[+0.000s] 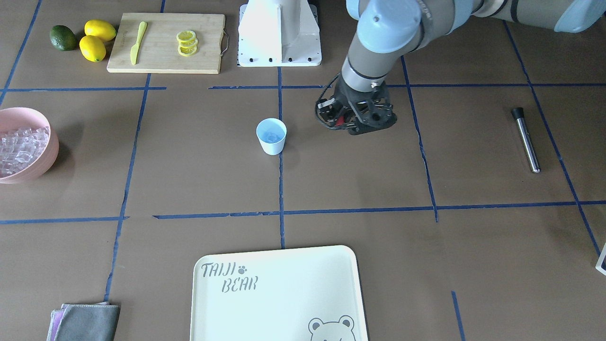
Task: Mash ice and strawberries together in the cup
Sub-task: 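Carry the strawberry with the left gripper over the cup and release it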
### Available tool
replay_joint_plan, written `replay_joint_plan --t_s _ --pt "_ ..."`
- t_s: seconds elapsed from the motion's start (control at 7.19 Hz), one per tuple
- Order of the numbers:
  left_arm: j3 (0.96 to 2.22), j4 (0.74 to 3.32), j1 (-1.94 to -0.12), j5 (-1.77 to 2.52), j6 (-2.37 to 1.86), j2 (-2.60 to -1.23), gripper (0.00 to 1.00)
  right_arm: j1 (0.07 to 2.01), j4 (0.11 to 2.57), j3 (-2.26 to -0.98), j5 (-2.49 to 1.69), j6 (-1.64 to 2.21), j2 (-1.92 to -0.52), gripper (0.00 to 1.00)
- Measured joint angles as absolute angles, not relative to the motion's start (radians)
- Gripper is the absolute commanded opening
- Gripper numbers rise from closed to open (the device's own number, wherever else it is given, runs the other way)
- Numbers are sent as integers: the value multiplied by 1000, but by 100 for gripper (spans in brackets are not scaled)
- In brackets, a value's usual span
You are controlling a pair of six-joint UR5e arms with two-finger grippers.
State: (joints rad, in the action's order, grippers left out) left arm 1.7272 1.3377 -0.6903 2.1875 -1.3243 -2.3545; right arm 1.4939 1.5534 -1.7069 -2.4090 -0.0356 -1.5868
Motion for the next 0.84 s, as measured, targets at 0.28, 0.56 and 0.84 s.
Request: replay_joint_plan --t_s 0.28,0.56,0.84 --pt "1603 1445 -639 2167 -1396 -2438 0 1528 1515 -1675 -2420 -77 -1628 99" --pt "1534 1557 -581 2105 -1446 -2458 0 1532 1511 -1671 -2417 -81 -1632 99" --pt "1516 1592 -559 2090 -1464 -2467 3 1532 1510 -1669 -2413 -82 -1630 99"
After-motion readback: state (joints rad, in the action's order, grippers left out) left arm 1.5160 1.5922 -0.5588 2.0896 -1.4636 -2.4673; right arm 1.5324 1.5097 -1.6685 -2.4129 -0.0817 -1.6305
